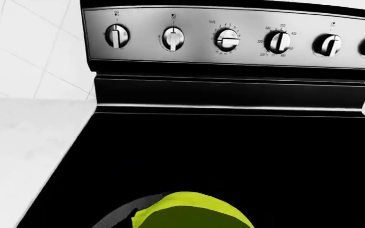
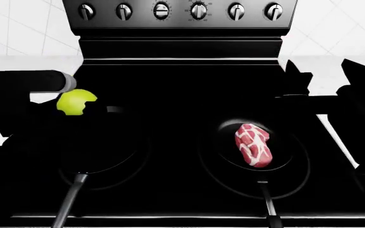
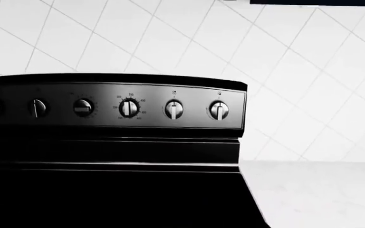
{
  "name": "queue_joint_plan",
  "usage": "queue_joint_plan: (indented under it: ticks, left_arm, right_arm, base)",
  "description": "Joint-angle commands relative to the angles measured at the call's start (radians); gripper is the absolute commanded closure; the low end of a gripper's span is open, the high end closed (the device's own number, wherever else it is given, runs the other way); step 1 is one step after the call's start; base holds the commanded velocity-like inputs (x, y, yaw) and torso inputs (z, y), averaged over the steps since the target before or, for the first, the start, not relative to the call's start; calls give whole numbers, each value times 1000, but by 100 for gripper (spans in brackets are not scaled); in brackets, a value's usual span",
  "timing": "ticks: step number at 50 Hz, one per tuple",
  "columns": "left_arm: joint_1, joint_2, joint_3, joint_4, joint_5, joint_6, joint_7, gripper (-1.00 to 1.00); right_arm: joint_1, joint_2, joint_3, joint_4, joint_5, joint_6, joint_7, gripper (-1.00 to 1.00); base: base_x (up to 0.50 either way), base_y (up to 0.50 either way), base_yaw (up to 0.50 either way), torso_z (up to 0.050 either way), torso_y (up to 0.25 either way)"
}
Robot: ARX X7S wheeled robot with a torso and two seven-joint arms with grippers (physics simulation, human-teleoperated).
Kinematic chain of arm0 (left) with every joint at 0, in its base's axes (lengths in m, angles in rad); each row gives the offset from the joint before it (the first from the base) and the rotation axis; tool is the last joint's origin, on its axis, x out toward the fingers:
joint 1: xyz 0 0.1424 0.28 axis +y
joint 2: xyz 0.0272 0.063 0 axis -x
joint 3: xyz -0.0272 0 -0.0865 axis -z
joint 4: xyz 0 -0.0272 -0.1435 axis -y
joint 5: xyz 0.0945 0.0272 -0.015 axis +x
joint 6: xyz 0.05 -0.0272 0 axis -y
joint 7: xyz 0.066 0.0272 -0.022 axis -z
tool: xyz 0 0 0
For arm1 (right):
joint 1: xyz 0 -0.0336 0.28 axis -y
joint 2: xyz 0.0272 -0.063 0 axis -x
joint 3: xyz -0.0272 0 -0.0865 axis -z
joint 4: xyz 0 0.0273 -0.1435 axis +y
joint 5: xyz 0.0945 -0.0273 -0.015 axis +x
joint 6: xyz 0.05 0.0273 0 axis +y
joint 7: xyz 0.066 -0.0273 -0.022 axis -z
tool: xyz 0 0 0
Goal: Place both pans onto different burners. Then place the lemon and the lamb chop on different pans.
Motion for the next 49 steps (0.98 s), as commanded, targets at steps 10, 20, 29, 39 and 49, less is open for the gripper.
queue_joint_plan:
  ticks: [10,20,29,39,49]
  left_arm:
    - [109,62,51,-147,148,88,115,100]
    - [110,57,48,-153,149,90,116,-100]
    - [108,45,36,-145,141,92,107,-100]
    - [69,-16,-58,31,7,96,13,-100]
    - [128,-84,-226,222,-102,189,-81,-100]
  right_arm:
    - [-11,-25,-21,21,-35,4,-19,-100]
    - [-9,-38,-29,30,-43,4,-26,-100]
    - [-7,-40,-32,31,-43,5,-26,-100]
    - [-18,-29,-17,-4,-42,-9,-12,-100]
    - [-98,29,47,-129,-67,-63,38,-100]
  base:
    - [0,0,0,0,0]
    - [0,0,0,0,0]
    - [0,0,0,0,0]
    - [0,0,0,0,0]
    - [0,0,0,0,0]
